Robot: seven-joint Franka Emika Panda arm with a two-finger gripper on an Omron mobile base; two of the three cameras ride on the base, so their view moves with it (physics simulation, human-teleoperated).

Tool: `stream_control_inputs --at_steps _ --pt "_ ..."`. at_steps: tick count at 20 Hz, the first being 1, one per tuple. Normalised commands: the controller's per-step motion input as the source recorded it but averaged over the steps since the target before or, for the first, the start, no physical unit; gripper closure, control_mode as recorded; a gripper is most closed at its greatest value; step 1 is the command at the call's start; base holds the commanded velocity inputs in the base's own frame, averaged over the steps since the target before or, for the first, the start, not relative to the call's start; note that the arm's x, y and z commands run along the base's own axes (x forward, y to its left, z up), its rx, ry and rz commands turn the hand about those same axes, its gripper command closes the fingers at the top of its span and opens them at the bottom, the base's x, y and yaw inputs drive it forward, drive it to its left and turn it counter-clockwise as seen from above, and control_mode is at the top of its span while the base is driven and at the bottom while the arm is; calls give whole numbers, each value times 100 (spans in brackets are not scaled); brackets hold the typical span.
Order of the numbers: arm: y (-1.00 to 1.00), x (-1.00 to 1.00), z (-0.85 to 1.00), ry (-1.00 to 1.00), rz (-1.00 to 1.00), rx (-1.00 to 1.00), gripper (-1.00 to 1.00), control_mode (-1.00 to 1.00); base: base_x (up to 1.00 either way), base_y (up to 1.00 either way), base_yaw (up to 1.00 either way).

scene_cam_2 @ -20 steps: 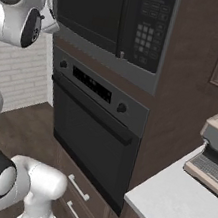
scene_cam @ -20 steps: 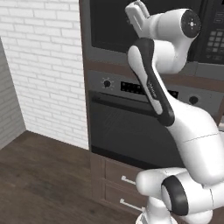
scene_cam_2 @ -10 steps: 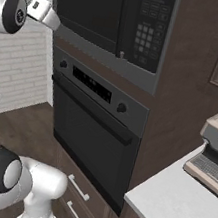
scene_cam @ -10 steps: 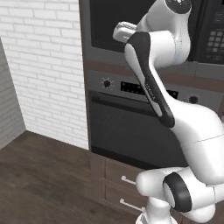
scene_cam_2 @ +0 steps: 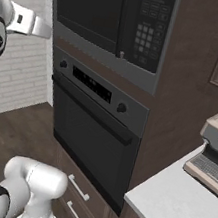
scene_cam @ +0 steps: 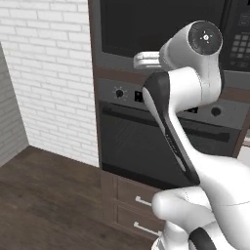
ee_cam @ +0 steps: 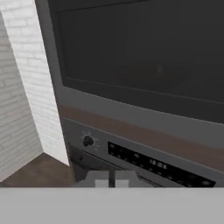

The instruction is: Pick the mushroom from the sink and place it in the bowl. Then pick the bowl and place it in the microwave. Then close the microwave door and press the start button.

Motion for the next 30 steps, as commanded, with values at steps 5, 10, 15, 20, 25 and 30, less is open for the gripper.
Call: stream_control_inputs --at_steps 5,10,15,20,25,30 --pt "-30 -13 -14 -19 2 -2 100 -100 0 0 0" --pt "-11 -14 -11 -41 3 -4 100 -100 0 0 0" --pt "-1 -8 -1 -31 0 -6 100 -100 0 0 0" --pt "-20 0 0 -24 0 -3 100 -100 0 0 0" --pt "-15 13 0 -8 0 0 100 -100 0 0 0" --pt "-30 0 10 -3 -2 0 100 -100 0 0 0"
